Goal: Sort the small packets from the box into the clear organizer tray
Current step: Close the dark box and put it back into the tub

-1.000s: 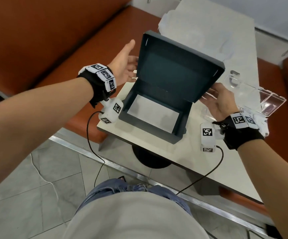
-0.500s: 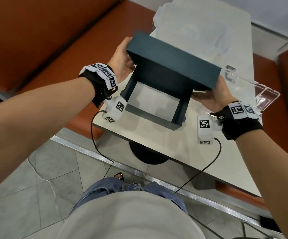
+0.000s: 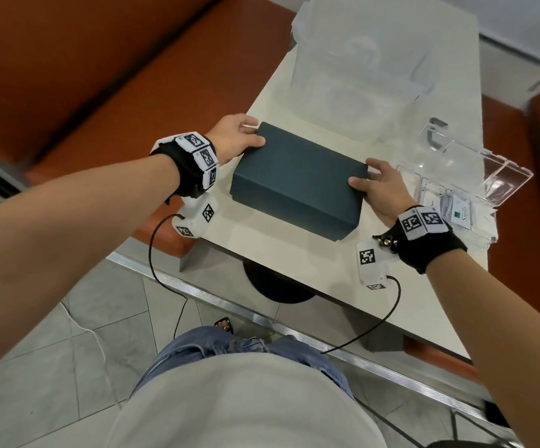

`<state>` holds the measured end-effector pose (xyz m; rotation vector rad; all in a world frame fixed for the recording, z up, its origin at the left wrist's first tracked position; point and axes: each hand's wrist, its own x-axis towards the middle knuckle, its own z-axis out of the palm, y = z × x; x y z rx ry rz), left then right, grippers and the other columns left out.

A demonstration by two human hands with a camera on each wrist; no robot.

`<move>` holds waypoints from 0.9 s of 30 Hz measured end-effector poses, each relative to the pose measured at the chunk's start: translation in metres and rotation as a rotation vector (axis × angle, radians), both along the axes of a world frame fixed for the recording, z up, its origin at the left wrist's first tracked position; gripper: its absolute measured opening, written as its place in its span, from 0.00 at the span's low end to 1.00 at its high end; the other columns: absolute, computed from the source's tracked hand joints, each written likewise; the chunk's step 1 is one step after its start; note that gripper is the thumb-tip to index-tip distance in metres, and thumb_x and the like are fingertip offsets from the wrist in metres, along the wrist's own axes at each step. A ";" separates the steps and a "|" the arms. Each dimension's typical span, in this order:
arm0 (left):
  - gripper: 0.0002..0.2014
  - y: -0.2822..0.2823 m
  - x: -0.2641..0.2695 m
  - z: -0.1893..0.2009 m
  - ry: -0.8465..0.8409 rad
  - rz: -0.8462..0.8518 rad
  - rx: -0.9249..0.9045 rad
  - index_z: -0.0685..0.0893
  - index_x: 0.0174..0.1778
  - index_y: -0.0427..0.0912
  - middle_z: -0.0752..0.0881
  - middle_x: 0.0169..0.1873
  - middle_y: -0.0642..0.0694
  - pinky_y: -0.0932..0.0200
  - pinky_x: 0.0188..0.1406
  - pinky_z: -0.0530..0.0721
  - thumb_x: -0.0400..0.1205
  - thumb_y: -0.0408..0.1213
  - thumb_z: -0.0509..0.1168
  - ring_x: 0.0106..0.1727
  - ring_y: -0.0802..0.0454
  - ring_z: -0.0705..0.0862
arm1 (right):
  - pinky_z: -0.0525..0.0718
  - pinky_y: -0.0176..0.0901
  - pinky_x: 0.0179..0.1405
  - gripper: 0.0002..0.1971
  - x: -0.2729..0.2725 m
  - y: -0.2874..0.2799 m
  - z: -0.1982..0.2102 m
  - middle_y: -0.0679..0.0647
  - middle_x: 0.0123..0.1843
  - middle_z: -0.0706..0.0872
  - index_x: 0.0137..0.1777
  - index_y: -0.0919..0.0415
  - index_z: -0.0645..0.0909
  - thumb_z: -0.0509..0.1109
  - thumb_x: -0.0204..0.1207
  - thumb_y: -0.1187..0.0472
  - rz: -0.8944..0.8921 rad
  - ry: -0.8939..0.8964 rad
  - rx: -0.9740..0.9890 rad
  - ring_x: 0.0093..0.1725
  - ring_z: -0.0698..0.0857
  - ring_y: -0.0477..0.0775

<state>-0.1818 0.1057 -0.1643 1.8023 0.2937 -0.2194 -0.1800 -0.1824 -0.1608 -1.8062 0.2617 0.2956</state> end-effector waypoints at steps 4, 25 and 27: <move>0.23 -0.001 -0.001 -0.011 0.135 -0.044 0.102 0.81 0.67 0.33 0.86 0.59 0.41 0.54 0.60 0.83 0.85 0.49 0.63 0.56 0.46 0.85 | 0.85 0.47 0.40 0.20 -0.003 0.007 -0.005 0.54 0.50 0.86 0.70 0.69 0.75 0.68 0.82 0.60 0.021 0.170 -0.062 0.45 0.86 0.52; 0.21 -0.058 0.087 0.146 -0.017 -0.028 -0.256 0.83 0.61 0.51 0.90 0.52 0.46 0.44 0.40 0.88 0.76 0.54 0.72 0.50 0.46 0.89 | 0.88 0.58 0.42 0.22 0.054 -0.048 0.144 0.53 0.57 0.81 0.68 0.48 0.77 0.68 0.74 0.49 0.065 -0.140 0.211 0.54 0.84 0.59; 0.21 -0.068 0.107 0.158 -0.028 -0.025 -0.271 0.83 0.61 0.48 0.89 0.52 0.45 0.44 0.41 0.88 0.76 0.56 0.71 0.50 0.45 0.89 | 0.88 0.55 0.40 0.18 0.074 -0.049 0.160 0.52 0.54 0.82 0.63 0.51 0.78 0.68 0.74 0.49 0.008 -0.191 0.200 0.54 0.83 0.58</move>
